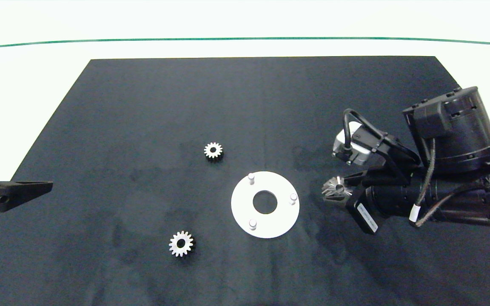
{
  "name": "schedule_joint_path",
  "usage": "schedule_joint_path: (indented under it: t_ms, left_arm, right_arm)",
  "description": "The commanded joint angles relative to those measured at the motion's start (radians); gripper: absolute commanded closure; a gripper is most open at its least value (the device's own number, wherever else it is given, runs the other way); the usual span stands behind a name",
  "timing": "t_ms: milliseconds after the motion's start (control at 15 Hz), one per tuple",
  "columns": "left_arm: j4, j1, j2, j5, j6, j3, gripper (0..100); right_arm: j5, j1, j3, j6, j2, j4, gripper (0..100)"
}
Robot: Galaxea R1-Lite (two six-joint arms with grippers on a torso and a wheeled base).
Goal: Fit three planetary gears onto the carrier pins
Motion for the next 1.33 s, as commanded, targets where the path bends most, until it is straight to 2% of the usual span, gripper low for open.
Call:
schedule_joint_path:
  t_ms: [67,267,600,1333]
  left_arm:
    - [0.003,0.0,0.0,0.001,0.003,0.0,0]
    - [0.003,0.0,0.0,0.001,0.003,0.0,0]
    - [0.003,0.001,0.0,0.001,0.003,0.0,0]
    - [0.003,0.001,-0.003,0.001,0.003,0.0,0]
  right_arm:
    - [0.0,0.024,-0.114,-0.001,0.083,0.066,81]
    - [0.0,0.052,-0.127,0.031,0.127,0.064,81]
    - [0.001,0.08,-0.152,0.044,0.193,0.055,81]
    - [-0.003,0.08,-0.166,0.042,0.213,0.047,81]
